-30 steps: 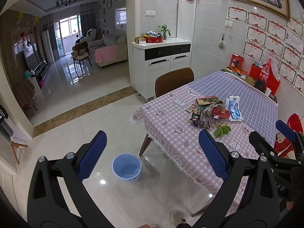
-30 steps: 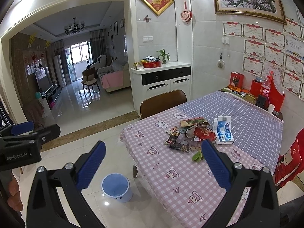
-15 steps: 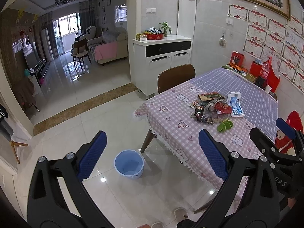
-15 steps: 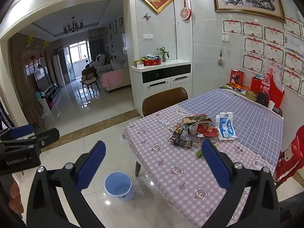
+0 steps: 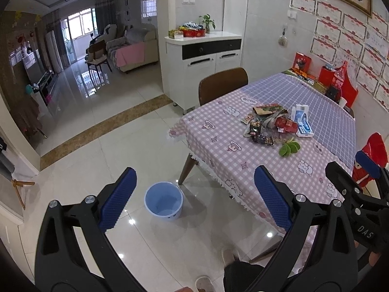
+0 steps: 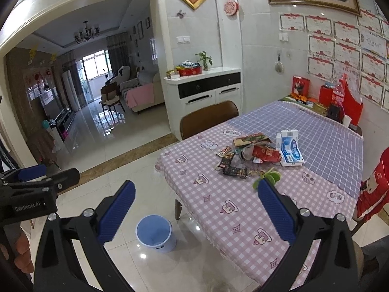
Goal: Collect trash
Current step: 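Reach both grippers toward the wrappers and grasp a dark wrapper with each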
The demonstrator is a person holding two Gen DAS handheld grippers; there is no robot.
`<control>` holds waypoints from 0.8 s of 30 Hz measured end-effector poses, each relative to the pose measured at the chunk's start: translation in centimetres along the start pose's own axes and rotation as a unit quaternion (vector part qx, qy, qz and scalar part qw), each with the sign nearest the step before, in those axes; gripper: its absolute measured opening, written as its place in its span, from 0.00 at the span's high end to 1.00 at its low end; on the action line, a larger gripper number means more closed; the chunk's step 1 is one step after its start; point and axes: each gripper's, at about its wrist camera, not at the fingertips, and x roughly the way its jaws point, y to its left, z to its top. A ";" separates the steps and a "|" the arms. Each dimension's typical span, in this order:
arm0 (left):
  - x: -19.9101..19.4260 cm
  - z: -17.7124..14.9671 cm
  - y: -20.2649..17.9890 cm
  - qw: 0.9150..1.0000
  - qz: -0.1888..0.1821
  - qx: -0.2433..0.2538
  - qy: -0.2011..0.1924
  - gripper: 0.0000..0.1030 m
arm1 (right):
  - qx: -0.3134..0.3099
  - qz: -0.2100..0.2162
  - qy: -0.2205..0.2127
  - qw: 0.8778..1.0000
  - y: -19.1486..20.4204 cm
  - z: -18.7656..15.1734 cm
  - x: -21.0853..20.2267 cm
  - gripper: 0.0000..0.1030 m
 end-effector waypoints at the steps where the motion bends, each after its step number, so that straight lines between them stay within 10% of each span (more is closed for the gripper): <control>1: 0.6 0.2 -0.3 1.000 -0.002 0.002 0.004 0.08 | 0.006 -0.002 0.003 1.000 -0.6 0.1 0.6 0.04; 11: 12.0 4.6 -6.2 0.996 -0.043 0.025 0.075 0.08 | 0.056 -0.032 0.049 0.997 -8.7 2.1 10.5 0.04; 24: 34.4 9.9 -18.6 0.966 -0.096 0.093 0.221 0.08 | 0.118 -0.070 0.153 0.979 -21.9 4.6 28.5 0.04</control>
